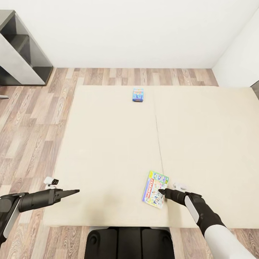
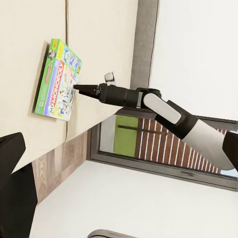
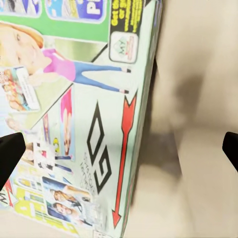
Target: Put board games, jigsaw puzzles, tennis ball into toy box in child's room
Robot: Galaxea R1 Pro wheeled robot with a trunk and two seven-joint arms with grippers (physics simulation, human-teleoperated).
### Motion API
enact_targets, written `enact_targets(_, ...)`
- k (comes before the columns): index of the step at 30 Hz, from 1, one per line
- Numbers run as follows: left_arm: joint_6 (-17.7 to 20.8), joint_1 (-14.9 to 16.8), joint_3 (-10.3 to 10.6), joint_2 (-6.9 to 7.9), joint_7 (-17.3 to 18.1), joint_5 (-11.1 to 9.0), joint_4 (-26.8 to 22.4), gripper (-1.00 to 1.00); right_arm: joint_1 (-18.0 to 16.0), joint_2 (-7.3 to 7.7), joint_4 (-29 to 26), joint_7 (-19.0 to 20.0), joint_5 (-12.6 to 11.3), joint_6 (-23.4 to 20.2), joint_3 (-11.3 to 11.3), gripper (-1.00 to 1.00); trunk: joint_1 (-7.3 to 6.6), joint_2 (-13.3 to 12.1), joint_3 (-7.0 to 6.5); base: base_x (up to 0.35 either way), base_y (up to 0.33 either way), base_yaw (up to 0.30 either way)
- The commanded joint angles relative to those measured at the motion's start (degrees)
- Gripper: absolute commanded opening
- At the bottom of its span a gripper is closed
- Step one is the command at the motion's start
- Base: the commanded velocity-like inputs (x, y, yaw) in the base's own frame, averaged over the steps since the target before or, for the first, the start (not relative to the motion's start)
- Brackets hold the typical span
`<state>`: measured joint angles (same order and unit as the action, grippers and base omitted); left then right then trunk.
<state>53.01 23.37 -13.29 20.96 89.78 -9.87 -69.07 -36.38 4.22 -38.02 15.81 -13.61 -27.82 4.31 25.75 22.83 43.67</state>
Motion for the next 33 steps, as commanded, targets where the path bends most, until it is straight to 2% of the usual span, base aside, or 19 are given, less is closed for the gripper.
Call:
enact_targets(1,0.61,0.03,0.01,0.03,0.22,0.02,-0.01,1.0,-0.01,-0.09,-0.12,0.11,-0.19,-0.5,0.21,1.0,0.03,0.09,0.06,0.0,0.0,0.0)
enact_targets(5,0.61,0.02,-0.04,0.04,0.22,-0.01,-0.01,1.0,-0.31,-0.6,-0.16,-0.37,-0.23,-0.76,0.16,1.0,0.03,0.09,0.06,0.0,0.0,0.0)
enact_targets(9,0.66,0.05,-0.12,0.05,0.22,-0.03,-0.01,1.0,-1.72,-1.95,-0.12,-0.69,-0.28,-1.89,0.22,1.0,0.03,0.09,0.06,0.0,0.0,0.0)
enact_targets(13,0.62,0.06,-0.1,0.05,0.22,-0.05,0.02,1.0,-3.6,-2.55,0.34,-1.12,-0.27,-3.0,0.25,1.0,0.03,0.09,0.06,0.0,0.0,0.0)
enact_targets(20,0.61,0.05,-0.1,0.05,0.22,-0.06,0.07,1.0,-4.5,-3.66,0.57,-1.65,-0.28,-3.03,0.33,1.0,0.03,0.09,0.06,0.0,0.0,0.0)
enact_targets(33,0.61,0.04,-0.1,0.05,0.22,0.02,0.07,1.0,-4.52,-3.5,0.58,-1.25,-0.25,-1.87,1.0,1.0,0.03,0.09,0.06,0.0,0.0,0.0)
